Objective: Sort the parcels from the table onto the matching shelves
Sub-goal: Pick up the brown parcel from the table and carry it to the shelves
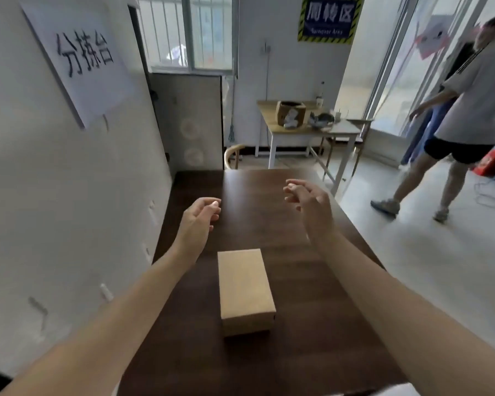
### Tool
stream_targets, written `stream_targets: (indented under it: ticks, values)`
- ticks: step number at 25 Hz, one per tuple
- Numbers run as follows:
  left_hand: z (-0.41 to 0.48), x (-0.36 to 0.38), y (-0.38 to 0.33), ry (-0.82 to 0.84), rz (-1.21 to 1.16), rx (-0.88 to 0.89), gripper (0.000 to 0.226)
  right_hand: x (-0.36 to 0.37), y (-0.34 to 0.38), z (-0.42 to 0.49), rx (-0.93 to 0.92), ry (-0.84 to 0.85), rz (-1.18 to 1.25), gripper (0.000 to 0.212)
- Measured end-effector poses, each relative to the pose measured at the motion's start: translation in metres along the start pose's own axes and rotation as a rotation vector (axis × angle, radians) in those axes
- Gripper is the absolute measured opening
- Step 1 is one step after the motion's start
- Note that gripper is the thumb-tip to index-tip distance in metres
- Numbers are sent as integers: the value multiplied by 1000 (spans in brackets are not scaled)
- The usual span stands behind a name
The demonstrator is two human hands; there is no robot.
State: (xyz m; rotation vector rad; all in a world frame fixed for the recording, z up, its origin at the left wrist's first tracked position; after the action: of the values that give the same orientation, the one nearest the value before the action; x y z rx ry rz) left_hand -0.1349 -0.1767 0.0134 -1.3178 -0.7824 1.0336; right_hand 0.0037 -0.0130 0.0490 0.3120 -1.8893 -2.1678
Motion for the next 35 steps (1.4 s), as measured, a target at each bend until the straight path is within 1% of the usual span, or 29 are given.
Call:
stream_targets:
  ticks: [4, 5, 7, 9, 11, 14, 17, 20, 23, 27, 32, 35]
  values:
    - [-11, 2, 102, -17, 45, -216, 21, 8, -106, -7, 205, 15, -137, 15]
    - [-14, 2, 128, -18, 59, -271, 23, 8, -132, -10, 254, 24, -163, 14]
    - [-19, 7, 178, -31, 77, -398, 35, 5, -184, -11, 348, 24, -220, 14]
    - [-24, 13, 218, -23, 67, -516, 47, 3, -230, -15, 466, 15, -246, 25]
    - [-33, 21, 245, -15, 23, -606, 53, 0, -273, -22, 625, 5, -237, 40]
    - [-43, 33, 267, -16, -61, -652, 54, 0, -315, -29, 746, 67, -211, 52]
    - [-41, 41, 268, -21, -98, -626, 54, 10, -322, -36, 820, 141, -118, 59]
    - [-29, 48, 249, -42, -90, -594, 49, 20, -302, -28, 852, 173, 23, 63]
    - [-1, 57, 200, -62, -123, -477, 45, 31, -253, 0, 817, 153, 144, 60]
    - [51, 63, 104, -94, -236, -287, 39, 51, -154, 50, 651, 183, 260, 56]
    - [96, 53, -52, -16, -328, 23, 34, 66, 0, 94, 351, 225, 352, 47]
    - [106, 41, -129, -18, -347, 200, 31, 70, 71, 105, 208, 230, 429, 46]
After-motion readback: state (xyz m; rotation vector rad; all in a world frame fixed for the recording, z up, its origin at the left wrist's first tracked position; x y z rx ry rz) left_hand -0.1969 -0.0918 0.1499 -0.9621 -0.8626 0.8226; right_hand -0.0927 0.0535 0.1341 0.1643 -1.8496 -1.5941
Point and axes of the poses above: each hand's wrist, its own z-axis towards the middle knuckle, its own x-axis out of the palm, y = z × x, the point moved 3 cm from there along z, towards the middle knuckle, and after that the axes turned 14 degrees about -y, right-handed, at the moved point
